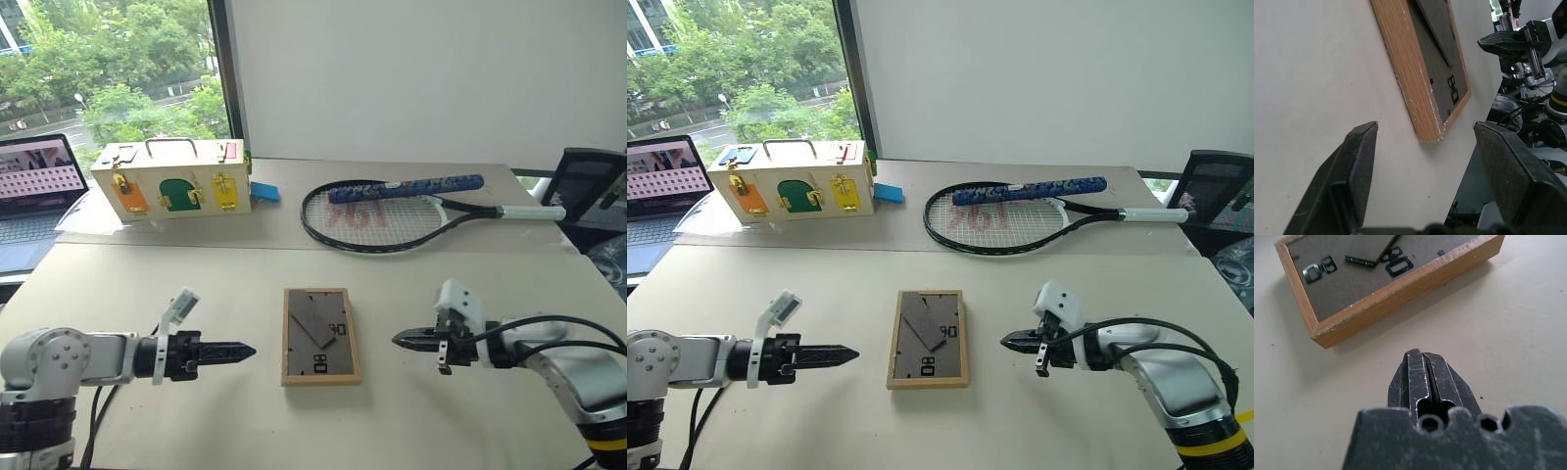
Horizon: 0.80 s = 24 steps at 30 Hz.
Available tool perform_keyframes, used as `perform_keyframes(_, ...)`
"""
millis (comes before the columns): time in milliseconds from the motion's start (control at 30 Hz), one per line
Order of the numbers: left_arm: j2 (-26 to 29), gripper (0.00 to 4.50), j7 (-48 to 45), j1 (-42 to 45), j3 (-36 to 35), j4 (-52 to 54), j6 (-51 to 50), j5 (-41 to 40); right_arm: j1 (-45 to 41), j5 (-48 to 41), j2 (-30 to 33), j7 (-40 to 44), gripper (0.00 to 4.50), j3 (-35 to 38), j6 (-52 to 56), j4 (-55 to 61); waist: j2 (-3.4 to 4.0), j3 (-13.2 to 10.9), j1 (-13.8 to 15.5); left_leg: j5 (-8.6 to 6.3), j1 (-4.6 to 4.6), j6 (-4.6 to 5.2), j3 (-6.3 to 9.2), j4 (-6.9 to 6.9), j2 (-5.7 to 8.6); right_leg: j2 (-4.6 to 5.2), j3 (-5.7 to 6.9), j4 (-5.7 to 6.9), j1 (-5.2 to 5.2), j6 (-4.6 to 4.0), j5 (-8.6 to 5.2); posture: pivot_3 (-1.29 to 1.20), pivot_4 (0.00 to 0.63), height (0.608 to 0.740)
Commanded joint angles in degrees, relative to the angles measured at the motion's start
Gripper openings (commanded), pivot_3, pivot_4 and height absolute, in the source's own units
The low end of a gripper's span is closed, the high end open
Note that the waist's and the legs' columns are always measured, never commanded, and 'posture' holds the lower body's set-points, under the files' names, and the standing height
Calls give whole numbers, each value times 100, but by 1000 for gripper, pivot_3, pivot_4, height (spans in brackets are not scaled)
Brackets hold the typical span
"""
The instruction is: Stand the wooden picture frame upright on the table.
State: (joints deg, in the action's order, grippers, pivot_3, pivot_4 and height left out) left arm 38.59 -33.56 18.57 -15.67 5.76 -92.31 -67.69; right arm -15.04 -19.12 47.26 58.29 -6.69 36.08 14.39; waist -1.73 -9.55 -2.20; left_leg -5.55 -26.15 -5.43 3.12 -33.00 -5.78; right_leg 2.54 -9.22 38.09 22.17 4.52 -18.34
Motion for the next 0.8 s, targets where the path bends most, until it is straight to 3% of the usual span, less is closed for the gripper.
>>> perform_keyframes(33,-481,4474,802,357,163,-119,-19,-537,-259,382,-110,-61,0,-183,-567,-433,-3,-2,15,3,-1,0,0,-6,0,0,0,-1,0,5,3,0,150,740)
perform_keyframes(233,-1056,4474,2091,336,488,-290,-19,-879,-483,486,-522,-32,0,-318,-886,-793,2,2,-33,7,0,1,3,1,0,-2,-1,2,-6,1,12,0,150,740)
perform_keyframes(567,-2074,4474,3378,341,102,-503,65,-1425,-539,625,-1210,-228,0,-614,-851,-702,16,15,136,11,8,-6,7,-21,6,1,0,-2,-27,10,18,0,150,740)
perform_keyframes(767,-2185,4474,3902,185,95,-457,359,-2002,-464,639,-1263,-302,0,-627,-750,-620,16,19,135,11,7,-6,8,-21,6,0,0,-1,-27,10,19,0,150,740)
perform_keyframes(800,-2120,4219,3949,156,114,-446,392,-2101,-463,652,-1246,-312,0,-621,-747,-635,16,19,135,11,7,-6,8,-21,6,0,0,-1,-27,9,19,0,150,740)
